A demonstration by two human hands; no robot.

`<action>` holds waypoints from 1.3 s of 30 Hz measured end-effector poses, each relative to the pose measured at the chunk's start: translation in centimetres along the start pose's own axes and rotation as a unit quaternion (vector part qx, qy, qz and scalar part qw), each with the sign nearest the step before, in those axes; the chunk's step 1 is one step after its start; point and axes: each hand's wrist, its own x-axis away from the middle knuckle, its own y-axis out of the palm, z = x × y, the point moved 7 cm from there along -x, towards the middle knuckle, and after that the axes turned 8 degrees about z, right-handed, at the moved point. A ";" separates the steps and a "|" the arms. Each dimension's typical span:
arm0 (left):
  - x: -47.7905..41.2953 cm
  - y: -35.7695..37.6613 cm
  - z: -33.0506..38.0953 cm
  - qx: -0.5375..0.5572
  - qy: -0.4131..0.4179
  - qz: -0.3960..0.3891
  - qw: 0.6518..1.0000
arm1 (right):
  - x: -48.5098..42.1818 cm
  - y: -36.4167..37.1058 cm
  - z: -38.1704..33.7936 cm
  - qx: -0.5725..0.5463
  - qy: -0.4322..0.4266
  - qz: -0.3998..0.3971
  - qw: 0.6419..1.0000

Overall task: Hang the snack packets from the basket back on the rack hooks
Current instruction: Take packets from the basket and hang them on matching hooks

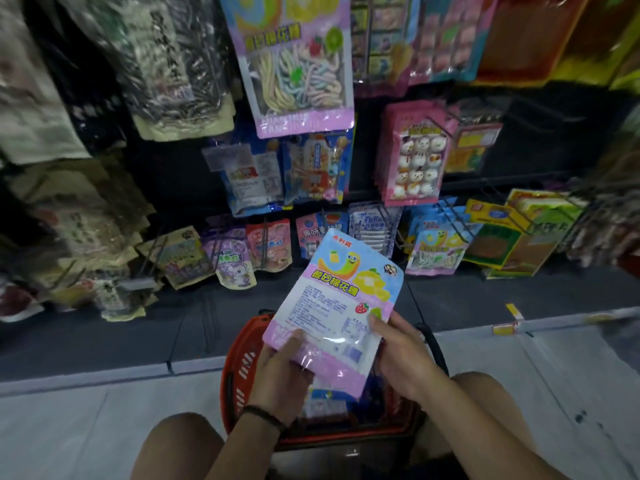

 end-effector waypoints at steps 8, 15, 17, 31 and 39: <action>1.0 3.0 9.4 -0.172 0.103 -0.082 0.976 | 0.5 3.7 -9.8 0.098 -0.136 -0.018 0.986; 1.1 6.3 14.4 -0.274 0.215 -0.043 0.936 | 1.5 6.8 -13.9 0.117 -0.162 -0.050 0.979; 1.2 6.9 15.1 -0.285 0.232 -0.046 0.929 | 1.8 7.1 -14.5 0.122 -0.175 -0.050 0.976; 5.9 15.6 17.5 -0.329 0.324 -0.101 0.881 | 6.8 14.3 -19.9 0.131 -0.346 -0.067 0.927; 6.2 15.1 21.7 -0.242 0.346 -0.012 0.906 | 8.4 15.4 -23.6 0.271 -0.492 0.000 0.827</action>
